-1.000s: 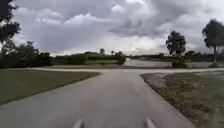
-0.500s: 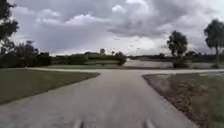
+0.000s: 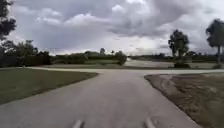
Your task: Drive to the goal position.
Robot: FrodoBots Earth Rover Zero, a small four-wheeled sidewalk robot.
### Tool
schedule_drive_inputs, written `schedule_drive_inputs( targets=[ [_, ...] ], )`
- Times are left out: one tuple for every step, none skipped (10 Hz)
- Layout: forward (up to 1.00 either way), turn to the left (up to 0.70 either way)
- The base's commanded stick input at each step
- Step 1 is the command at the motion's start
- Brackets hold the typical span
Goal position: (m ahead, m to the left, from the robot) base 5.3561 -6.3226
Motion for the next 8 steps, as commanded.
schedule_drive_inputs(
  targets=[
    [0.85, 0.0],
    [0.85, 0.0],
    [0.85, 0.0],
    [0.85, 0.0],
    [0.85, 0.0],
    [0.85, 0.0],
    [0.85, 0.0],
    [0.85, 0.0]
  ],
)
